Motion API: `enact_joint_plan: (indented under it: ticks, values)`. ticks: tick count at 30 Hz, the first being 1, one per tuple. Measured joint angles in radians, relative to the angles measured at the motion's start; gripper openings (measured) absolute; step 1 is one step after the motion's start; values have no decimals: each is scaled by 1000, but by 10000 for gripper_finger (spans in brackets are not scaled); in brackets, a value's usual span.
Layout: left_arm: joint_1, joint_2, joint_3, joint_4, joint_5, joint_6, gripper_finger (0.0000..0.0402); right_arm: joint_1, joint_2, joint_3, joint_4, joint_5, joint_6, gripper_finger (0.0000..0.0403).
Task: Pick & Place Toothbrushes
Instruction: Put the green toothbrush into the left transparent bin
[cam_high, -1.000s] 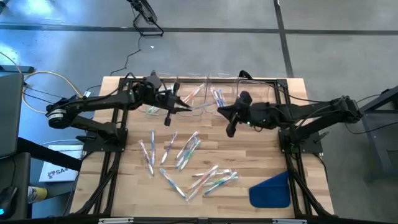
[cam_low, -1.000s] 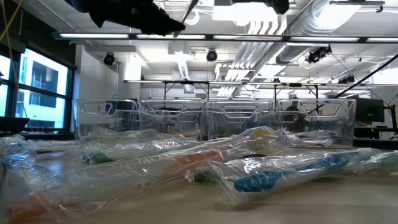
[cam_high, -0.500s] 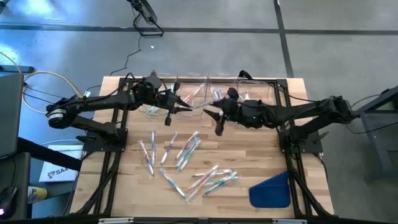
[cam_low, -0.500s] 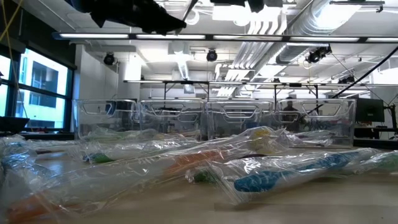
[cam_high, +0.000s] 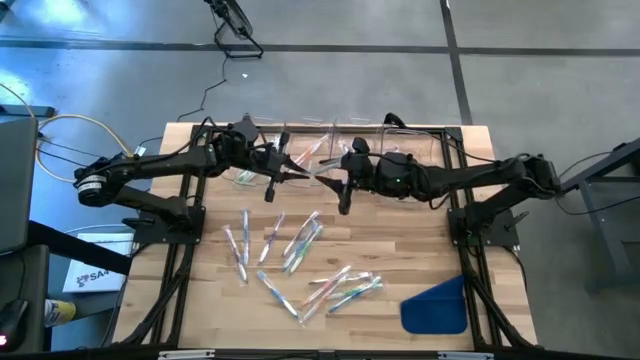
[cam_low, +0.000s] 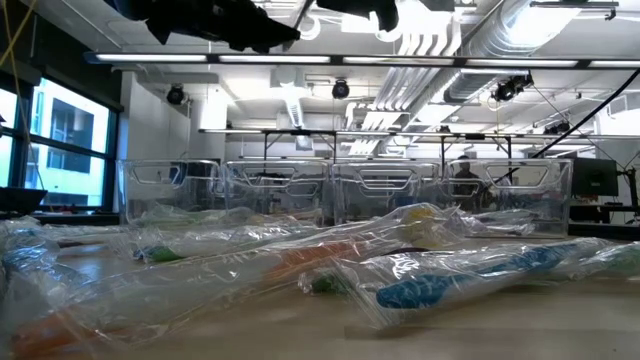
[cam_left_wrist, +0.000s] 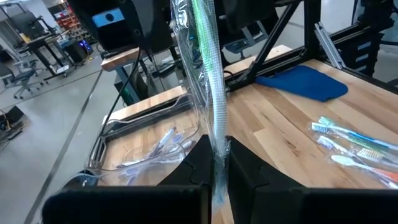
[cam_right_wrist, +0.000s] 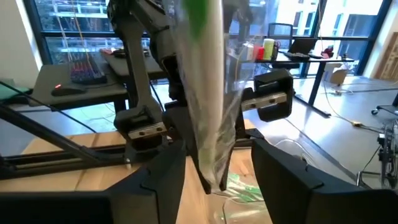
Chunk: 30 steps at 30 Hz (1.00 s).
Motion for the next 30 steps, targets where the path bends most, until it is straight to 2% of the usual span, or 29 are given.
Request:
enact_joint_plan:
  ticks: [6,19,30]
  values:
    - [0,0,0,0,0,1,14,2,0,0,27,-4,-6,140]
    - [0,0,0,-2,-5,0,14,2,0,0,24,-5,-8,17]
    - [0,0,0,-3,-5,0,14,2,0,0,21,-19,-23,15]
